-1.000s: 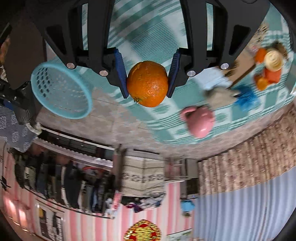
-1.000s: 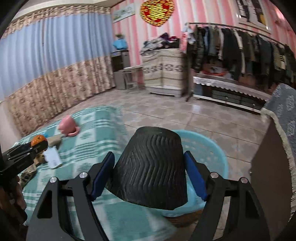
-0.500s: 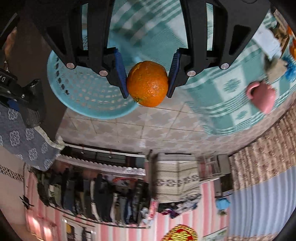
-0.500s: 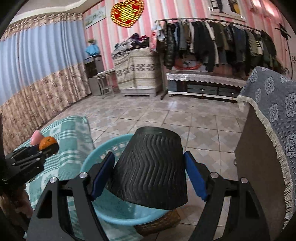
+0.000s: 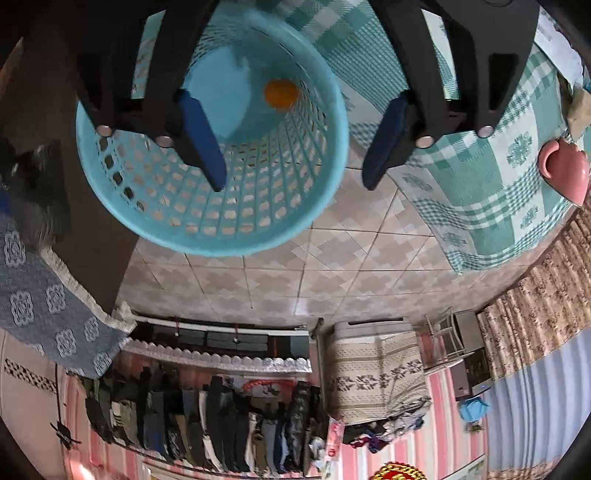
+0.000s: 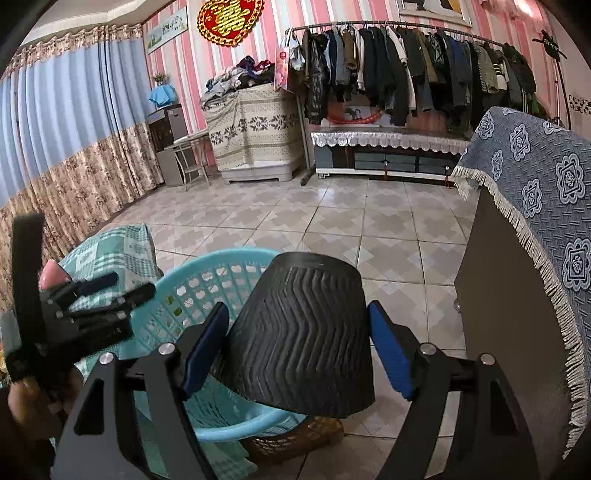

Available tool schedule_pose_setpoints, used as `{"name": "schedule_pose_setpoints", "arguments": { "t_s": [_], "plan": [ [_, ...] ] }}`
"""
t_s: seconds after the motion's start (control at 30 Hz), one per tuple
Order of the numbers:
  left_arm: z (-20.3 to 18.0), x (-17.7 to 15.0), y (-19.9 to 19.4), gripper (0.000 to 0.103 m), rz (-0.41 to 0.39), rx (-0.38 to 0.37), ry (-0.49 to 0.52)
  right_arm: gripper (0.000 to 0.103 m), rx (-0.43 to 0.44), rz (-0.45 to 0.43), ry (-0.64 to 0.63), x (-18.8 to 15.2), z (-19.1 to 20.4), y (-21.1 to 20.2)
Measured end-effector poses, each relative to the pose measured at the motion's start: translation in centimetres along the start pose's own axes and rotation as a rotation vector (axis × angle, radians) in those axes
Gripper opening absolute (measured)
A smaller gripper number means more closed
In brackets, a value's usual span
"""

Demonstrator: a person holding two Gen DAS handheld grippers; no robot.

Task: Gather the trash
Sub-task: 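Lower the black pad into the blue basket and open the right tool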

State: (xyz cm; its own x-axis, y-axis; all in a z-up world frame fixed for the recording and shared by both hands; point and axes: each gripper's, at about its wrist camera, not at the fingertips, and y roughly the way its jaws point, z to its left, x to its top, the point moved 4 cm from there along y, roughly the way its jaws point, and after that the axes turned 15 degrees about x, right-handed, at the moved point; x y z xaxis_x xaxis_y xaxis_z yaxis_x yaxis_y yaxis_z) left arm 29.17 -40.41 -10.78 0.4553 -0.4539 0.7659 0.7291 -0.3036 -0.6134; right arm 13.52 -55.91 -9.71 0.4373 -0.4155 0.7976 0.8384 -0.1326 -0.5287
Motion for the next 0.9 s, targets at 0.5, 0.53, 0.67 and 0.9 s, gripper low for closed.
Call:
{"name": "schedule_pose_setpoints", "arguments": {
  "t_s": [0.5, 0.53, 0.67, 0.9],
  "plan": [
    [8.1, 1.9, -2.4, 0.098, -0.076, 0.189, -0.160, 0.076, 0.045, 0.068, 0.029, 0.1, 2.9, 5.8],
    [8.6, 1.6, -2.7, 0.098, -0.074, 0.194, -0.166, 0.076, 0.043, 0.071, 0.028, 0.1, 3.1, 6.1],
    [9.9, 0.7, -3.8, 0.098, -0.089, 0.248, -0.151, 0.076, -0.002, 0.075, 0.015, 0.3, 3.6, 7.4],
    [12.2, -0.7, -5.7, 0.098, -0.095, 0.274, -0.179, 0.095, -0.051, 0.048, -0.011, 1.0, 4.1, 6.6]
  ]
}}
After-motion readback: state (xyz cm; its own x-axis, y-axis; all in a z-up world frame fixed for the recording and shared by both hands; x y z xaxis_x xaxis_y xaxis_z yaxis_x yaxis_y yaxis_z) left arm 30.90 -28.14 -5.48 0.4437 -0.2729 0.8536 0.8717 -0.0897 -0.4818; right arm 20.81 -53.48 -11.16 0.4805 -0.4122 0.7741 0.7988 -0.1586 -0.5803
